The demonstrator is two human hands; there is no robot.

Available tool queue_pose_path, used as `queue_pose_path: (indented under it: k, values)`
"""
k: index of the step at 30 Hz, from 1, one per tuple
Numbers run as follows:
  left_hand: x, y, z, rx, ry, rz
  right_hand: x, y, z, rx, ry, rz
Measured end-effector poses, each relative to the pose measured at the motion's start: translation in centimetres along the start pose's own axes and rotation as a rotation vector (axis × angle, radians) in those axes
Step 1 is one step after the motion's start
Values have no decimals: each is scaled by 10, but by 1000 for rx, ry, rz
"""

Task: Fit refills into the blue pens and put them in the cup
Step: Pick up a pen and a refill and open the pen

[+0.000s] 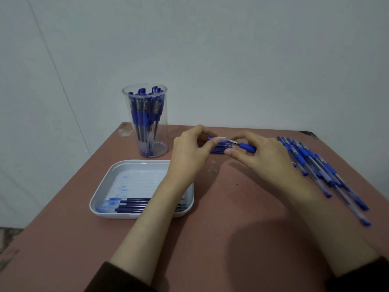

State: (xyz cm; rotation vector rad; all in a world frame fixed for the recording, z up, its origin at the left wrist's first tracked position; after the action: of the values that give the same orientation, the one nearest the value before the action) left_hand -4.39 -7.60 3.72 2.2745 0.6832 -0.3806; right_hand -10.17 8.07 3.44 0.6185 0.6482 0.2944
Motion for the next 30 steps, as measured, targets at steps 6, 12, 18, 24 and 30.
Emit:
queue_pose_path:
  k: [6,12,18,24,30]
  values:
    - [3,-12,3,-202,-22,197,-3,6,-10,-100,-130,-8]
    - [13,-25,-1,-429,-133,479,-2,4,-8,-169,-127,-5]
    - [13,-29,2,-502,-152,495,-2,1,-6,-223,-117,-23]
    - [4,-13,-4,312,96,274,2,-15,0,-1017,-464,170]
    - [9,-23,-12,828,190,367,9,-28,13,-1400,-559,373]
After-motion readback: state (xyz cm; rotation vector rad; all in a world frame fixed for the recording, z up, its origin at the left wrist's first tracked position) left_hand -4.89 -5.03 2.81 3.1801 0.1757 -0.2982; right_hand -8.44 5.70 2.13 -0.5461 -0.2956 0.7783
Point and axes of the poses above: each hand's wrist, its own x-axis away from the middle knuckle, its own y-axis out of the back of the hand, z = x × y, the point moved 5 cm from there along -x, towards the middle knuckle, and after that the axes turned 13 degrees about -x, right-handed, at the moved point
